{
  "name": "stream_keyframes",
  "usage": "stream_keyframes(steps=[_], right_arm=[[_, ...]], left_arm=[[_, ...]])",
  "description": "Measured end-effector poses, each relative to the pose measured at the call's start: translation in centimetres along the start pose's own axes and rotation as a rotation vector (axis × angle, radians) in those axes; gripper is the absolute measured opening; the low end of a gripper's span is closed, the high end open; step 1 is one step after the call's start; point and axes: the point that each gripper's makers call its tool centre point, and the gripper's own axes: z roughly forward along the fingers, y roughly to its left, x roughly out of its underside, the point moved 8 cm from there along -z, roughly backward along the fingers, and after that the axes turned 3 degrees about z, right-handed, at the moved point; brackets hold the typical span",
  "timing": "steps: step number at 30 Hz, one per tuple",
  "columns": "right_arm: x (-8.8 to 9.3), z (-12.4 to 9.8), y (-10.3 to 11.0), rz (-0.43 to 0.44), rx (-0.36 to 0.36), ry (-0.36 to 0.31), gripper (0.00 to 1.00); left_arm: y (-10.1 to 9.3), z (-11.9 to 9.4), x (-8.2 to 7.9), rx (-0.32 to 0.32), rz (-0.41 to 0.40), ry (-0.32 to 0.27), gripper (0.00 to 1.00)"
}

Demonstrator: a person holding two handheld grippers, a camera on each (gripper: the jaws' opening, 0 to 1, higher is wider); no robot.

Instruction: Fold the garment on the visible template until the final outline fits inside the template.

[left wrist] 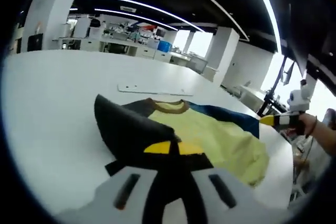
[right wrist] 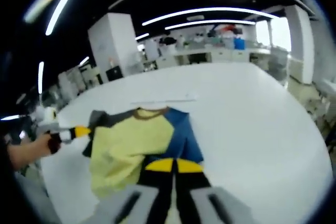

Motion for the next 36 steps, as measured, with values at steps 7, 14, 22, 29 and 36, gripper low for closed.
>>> stream_keyframes(steps=[7, 14, 22, 29, 36], right_arm=[[-1.0, -0.5, -1.8, -0.035, 0.051, 0.009, 0.0], [-2.1, -0.7, -5.3, -0.043, 0.126, 0.033, 0.0], [-2.4, -0.8, -7.6, -0.068, 0.184, 0.071, 0.0], [-3.5, 0.4, -10.3, -0.158, 0.245, 0.127, 0.0], [-3.6, 2.2, -12.0, -0.289, 0.292, 0.2, 0.0]], left_arm=[[-0.2, 1.0, 1.2, -0.031, 0.08, 0.075, 0.0], [-0.3, 1.4, 2.1, -0.055, 0.176, 0.139, 0.0], [-0.6, 1.4, 2.2, -0.057, 0.176, 0.154, 0.0], [-0.5, 1.6, 2.4, -0.054, 0.186, 0.163, 0.0], [-0.4, 1.6, 2.5, -0.045, 0.199, 0.165, 0.0]])
